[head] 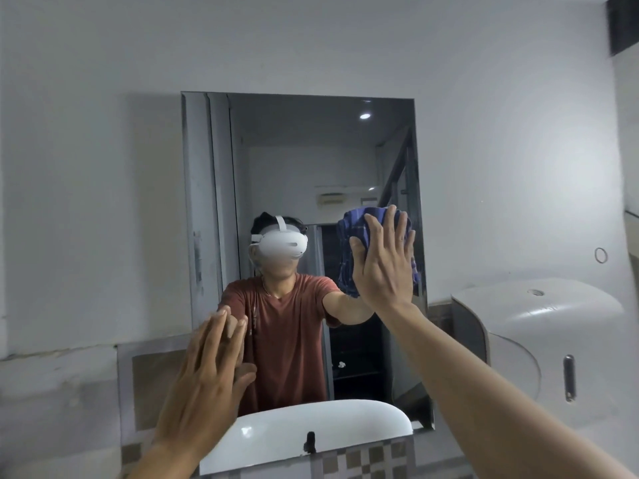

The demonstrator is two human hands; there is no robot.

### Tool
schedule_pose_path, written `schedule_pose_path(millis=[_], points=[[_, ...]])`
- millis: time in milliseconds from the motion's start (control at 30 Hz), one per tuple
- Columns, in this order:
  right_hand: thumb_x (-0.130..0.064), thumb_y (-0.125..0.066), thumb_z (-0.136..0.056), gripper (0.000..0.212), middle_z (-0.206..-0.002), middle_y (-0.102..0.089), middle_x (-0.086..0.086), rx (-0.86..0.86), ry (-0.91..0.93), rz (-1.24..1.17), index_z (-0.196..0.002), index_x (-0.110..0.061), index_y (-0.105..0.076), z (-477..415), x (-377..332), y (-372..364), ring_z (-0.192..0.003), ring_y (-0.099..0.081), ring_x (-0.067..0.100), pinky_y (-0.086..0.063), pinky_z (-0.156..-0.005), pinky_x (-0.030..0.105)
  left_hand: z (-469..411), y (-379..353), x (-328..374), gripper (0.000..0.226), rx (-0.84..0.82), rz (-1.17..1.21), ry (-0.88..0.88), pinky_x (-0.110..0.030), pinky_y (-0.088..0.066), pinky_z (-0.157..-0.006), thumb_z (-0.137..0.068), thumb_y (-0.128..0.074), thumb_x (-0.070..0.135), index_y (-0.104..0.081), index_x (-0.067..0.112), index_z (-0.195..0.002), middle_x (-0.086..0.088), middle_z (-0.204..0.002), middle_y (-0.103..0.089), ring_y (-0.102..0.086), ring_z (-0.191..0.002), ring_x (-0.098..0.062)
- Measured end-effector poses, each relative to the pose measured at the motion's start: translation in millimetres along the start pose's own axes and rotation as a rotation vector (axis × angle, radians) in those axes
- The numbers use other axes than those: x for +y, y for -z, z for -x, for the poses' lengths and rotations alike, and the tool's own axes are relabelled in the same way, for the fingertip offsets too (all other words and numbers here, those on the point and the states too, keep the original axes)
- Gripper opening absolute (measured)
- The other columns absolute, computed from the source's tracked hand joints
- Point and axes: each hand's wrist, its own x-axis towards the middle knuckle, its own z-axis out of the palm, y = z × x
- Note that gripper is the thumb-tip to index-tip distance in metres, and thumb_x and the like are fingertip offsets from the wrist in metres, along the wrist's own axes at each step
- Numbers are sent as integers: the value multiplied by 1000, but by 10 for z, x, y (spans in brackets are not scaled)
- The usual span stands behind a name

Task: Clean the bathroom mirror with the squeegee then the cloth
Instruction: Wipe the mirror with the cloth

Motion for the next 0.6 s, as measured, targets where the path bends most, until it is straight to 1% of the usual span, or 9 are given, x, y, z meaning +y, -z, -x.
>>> schedule_pose_path(millis=[100,167,200,233,267,333,367,500,600], points=[[-48,-27,-106,55,-166,-19,20,2,62,5,-151,-19,-38,43,-136,-52,-155,-9,39,-11,-125,57,229,-127,23,72,-51,-16,-15,-48,-16,-121,-96,-35,49,-33,3,-152,-23,-163,-17,-19,-151,-39],[-49,-24,-106,56,-166,-19,19,4,96,1,-152,-20,-38,61,-274,-87,-155,-9,39,-10,-125,57,285,-191,2,74,-94,-34,-42,-53,-20,-119,-97,-30,52,-33,2,-152,-24,-163,-17,-18,-150,-42],[-50,-22,-106,57,-166,-19,18,2,113,3,-153,-20,-37,68,-354,-108,-155,-10,39,-10,-125,57,292,-207,-4,75,-91,-8,-39,-54,-23,-119,-98,-29,53,-29,3,-154,-23,-164,-16,-17,-151,-41],[-49,-23,-106,57,-167,-20,16,-5,128,8,-154,-20,-36,73,-435,-128,-155,-9,38,-10,-125,57,292,-209,-6,75,-73,34,-27,-53,-27,-119,-98,-34,52,-25,5,-156,-20,-165,-14,-16,-151,-40],[-49,-24,-106,57,-167,-19,15,-18,143,14,-155,-21,-34,76,-518,-148,-155,-8,38,-9,-125,58,291,-206,-3,79,-61,78,-8,-53,-32,-118,-95,-46,49,-21,7,-157,-18,-166,-13,-16,-152,-39],[-49,-25,-106,57,-168,-16,14,-51,175,23,-157,-23,-30,79,-681,-184,-155,-4,38,-5,-125,57,290,-193,7,98,-67,140,31,-49,-37,-112,-83,-73,38,-18,8,-158,-16,-166,-11,-17,-152,-38],[-50,-24,-106,58,-168,-15,15,-65,196,26,-158,-24,-28,80,-763,-198,-155,-2,39,-4,-125,58,287,-176,15,104,-74,153,40,-46,-36,-110,-79,-79,35,-18,7,-158,-16,-166,-11,-18,-151,-38],[-53,-25,-105,61,-168,-9,18,-116,290,52,-160,-26,-22,82,-1078,-267,-155,1,41,-5,-123,63,310,-148,63,100,-59,147,12,-46,-45,-108,-78,-81,35,-25,3,-155,-21,-164,-16,-19,-151,-37],[-56,-24,-105,63,-168,-9,19,-130,341,82,-160,-27,-20,86,-1274,-322,-155,0,41,-5,-122,64,383,-188,105,96,-75,136,46,-44,-42,-110,-78,-80,38,-31,5,-154,-19,-163,-19,-20,-151,-33]])
